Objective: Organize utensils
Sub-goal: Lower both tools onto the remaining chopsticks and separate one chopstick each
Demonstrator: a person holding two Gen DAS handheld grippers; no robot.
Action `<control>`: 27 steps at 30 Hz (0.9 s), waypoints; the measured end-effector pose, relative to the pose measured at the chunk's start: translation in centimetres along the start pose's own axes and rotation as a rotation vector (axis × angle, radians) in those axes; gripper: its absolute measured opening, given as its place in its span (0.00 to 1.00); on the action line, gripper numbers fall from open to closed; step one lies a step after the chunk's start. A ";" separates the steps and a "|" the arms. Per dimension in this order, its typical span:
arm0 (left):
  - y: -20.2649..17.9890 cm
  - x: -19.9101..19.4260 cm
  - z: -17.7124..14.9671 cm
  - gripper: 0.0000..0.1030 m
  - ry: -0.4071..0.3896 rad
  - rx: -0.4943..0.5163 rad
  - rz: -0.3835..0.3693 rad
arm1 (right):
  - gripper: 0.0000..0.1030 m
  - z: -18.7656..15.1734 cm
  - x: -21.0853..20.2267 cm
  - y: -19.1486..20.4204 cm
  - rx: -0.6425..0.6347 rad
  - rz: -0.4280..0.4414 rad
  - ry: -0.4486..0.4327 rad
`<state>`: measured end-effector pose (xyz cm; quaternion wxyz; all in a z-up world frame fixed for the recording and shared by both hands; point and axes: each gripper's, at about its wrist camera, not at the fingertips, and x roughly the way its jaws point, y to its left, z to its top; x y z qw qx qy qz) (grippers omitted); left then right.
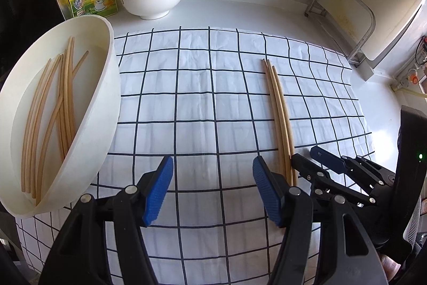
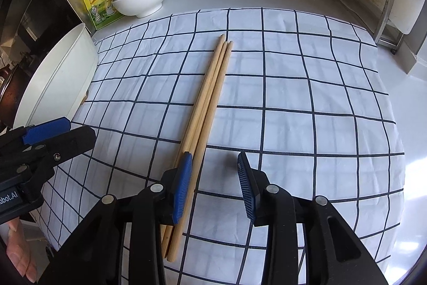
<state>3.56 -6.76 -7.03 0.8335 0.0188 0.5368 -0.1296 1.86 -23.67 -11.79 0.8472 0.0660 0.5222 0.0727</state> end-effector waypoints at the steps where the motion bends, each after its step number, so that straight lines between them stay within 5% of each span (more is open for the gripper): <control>1: 0.0 0.0 0.1 0.59 -0.001 0.000 0.000 | 0.33 0.0 0.0 0.0 -0.003 -0.004 0.001; 27: -2.7 1.4 -0.2 0.59 -0.003 0.060 -0.038 | 0.33 -0.8 -0.8 -2.6 0.018 -0.072 -0.039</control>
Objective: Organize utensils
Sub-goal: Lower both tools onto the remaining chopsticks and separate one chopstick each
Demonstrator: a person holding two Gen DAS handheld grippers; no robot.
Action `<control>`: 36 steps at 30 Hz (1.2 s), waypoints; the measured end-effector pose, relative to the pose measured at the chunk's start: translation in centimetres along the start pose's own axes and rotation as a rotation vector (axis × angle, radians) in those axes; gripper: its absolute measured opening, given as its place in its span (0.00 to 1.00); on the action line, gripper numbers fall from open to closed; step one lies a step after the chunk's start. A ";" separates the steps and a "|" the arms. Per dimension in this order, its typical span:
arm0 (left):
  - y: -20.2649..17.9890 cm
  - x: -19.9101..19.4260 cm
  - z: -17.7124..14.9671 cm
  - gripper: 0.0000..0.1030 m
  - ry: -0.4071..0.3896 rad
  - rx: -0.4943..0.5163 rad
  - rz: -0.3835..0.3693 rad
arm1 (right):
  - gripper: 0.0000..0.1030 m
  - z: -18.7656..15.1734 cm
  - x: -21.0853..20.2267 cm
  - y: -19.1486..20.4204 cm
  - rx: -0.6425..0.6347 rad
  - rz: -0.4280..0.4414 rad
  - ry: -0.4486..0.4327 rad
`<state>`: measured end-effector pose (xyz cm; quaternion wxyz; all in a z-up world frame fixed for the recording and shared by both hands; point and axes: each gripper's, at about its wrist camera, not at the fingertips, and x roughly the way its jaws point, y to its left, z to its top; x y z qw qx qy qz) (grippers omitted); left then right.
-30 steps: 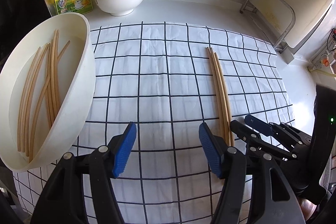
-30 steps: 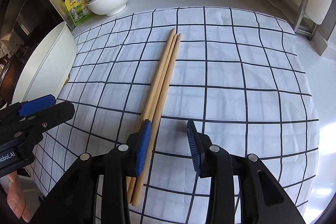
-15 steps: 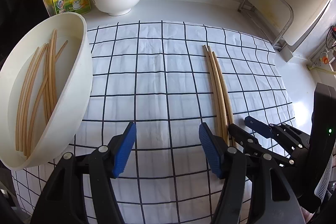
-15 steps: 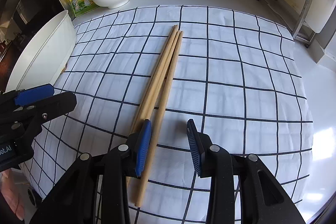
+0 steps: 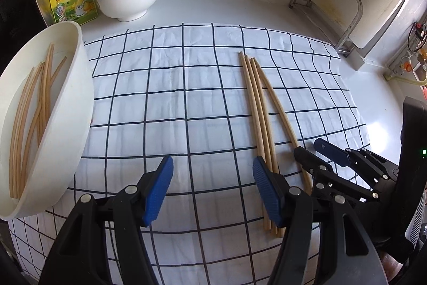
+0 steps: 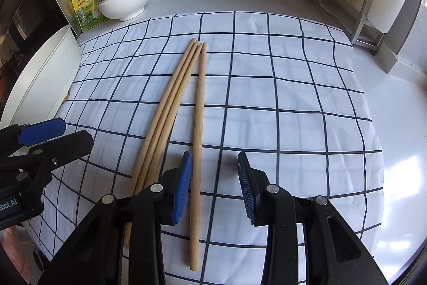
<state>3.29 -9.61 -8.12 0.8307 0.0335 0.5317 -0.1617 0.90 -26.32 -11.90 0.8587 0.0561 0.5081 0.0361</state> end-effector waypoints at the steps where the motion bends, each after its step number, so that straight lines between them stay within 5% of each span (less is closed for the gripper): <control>1: -0.3 0.3 0.0 0.59 0.002 0.006 -0.004 | 0.33 0.0 0.0 -0.3 0.004 0.001 -0.002; 13: -2.0 3.1 -0.4 0.59 0.051 0.033 -0.027 | 0.33 -0.3 -0.7 -3.1 0.072 0.073 -0.021; 28: -2.4 4.2 -0.3 0.65 0.037 0.074 0.059 | 0.33 -0.1 -0.8 -3.1 0.075 0.082 -0.030; 36: -0.9 3.5 -0.7 0.52 0.034 0.054 0.109 | 0.33 -0.2 -0.6 -2.6 0.036 0.058 -0.029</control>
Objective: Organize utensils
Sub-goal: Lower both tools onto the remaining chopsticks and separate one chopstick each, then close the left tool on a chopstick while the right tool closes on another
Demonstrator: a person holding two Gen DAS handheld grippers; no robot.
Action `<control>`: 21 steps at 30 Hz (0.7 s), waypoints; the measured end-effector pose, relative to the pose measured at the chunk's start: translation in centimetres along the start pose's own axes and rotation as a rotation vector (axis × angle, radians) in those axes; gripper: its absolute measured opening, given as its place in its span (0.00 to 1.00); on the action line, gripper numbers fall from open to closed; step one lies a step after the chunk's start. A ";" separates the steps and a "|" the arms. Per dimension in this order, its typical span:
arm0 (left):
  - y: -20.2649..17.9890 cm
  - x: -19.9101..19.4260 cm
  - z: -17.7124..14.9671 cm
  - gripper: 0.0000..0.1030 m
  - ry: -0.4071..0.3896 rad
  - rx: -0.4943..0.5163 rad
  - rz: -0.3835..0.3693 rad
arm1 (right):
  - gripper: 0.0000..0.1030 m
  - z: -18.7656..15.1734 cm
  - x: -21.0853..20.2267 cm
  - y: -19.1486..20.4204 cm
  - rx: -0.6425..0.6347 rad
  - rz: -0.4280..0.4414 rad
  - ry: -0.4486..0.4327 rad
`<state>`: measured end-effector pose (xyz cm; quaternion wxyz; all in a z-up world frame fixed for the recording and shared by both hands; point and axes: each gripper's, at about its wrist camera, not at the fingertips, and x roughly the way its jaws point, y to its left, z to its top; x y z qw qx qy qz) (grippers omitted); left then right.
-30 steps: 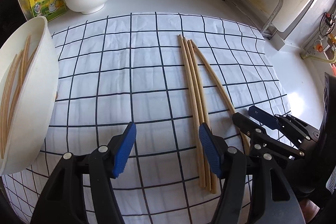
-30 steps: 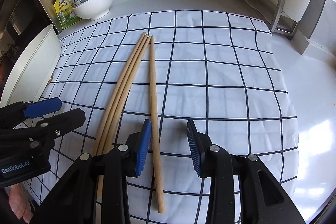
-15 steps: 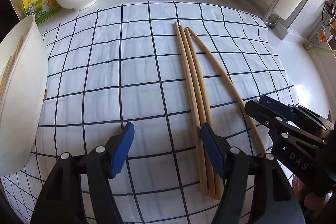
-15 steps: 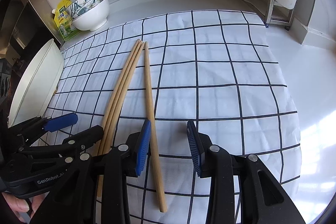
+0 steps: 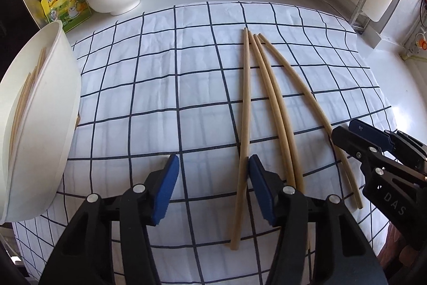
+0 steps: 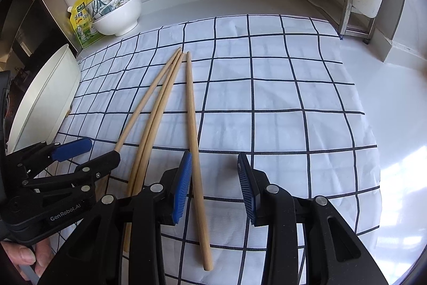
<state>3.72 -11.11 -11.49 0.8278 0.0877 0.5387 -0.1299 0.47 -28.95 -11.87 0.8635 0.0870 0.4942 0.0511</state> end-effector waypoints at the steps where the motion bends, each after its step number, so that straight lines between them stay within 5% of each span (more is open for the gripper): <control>1: 0.2 -0.1 -0.2 0.52 -0.001 -0.003 0.000 | 0.33 0.0 0.1 0.1 -0.009 -0.004 -0.001; 14: -0.4 1.3 2.4 0.58 -0.038 -0.006 0.011 | 0.33 0.3 1.0 1.9 -0.102 -0.072 -0.028; 19: -0.9 1.3 2.7 0.45 -0.052 0.000 -0.001 | 0.33 0.3 1.4 2.5 -0.130 -0.101 -0.035; 21: -1.1 1.2 2.6 0.31 -0.060 0.010 -0.007 | 0.28 0.3 1.4 2.9 -0.144 -0.103 -0.041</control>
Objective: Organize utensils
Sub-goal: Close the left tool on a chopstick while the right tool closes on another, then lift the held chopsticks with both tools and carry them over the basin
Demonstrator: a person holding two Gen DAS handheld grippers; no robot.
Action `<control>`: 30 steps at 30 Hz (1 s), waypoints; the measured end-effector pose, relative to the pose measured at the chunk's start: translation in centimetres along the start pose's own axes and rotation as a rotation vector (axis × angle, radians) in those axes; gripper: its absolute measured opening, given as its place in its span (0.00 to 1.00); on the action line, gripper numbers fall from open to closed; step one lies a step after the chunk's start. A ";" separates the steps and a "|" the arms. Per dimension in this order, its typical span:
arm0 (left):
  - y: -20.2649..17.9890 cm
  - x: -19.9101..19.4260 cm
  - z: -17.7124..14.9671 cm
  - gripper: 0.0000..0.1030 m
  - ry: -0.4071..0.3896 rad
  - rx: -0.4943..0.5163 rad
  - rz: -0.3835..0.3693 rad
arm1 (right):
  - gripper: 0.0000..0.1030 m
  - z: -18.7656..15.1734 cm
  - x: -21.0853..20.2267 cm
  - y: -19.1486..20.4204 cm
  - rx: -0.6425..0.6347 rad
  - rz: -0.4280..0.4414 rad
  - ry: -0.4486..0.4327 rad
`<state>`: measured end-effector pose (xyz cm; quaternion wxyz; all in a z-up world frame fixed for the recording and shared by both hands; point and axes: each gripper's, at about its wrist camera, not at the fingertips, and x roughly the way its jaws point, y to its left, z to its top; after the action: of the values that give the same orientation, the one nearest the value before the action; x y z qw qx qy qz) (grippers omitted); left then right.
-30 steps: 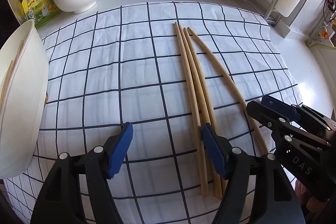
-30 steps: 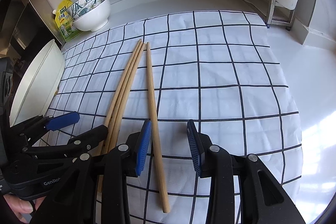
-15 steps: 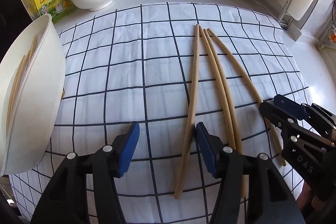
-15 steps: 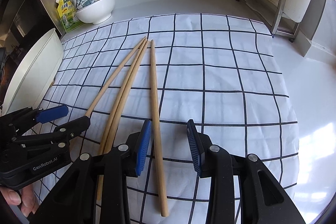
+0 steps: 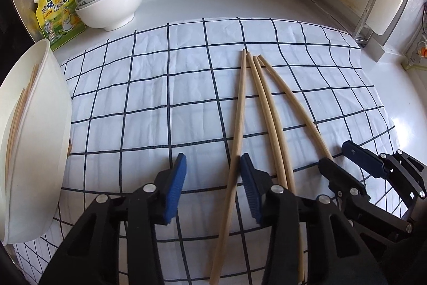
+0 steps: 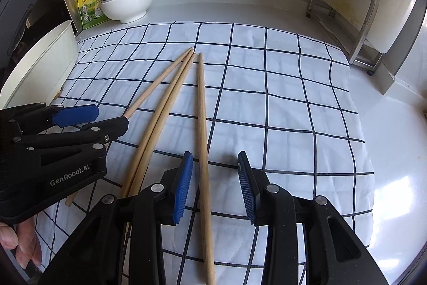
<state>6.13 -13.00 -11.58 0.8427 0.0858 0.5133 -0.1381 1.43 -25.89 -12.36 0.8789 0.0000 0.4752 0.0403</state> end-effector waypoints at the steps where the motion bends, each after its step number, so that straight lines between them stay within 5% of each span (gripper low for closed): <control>1: -0.2 0.0 0.0 0.27 -0.002 0.007 -0.004 | 0.20 0.1 0.0 0.2 -0.008 -0.001 -0.003; 3: -0.4 -0.1 0.0 0.10 0.001 0.022 -0.013 | 0.10 0.2 0.1 0.5 -0.021 -0.001 -0.004; 6: -0.3 -0.1 0.0 0.08 0.009 0.026 -0.016 | 0.06 0.2 0.1 0.3 -0.006 0.011 -0.001; 16: 1.6 -1.6 -0.8 0.07 0.056 0.008 -0.025 | 0.06 0.6 -1.5 -1.0 0.131 0.106 0.014; 30: 5.2 -8.8 0.5 0.07 -0.039 -0.015 -0.054 | 0.06 4.0 -6.7 1.6 0.165 0.165 -0.063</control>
<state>4.45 -6.94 -3.53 0.8492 0.0627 0.4998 -0.1584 0.96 -24.62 -4.49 0.8842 0.1126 0.4473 0.0735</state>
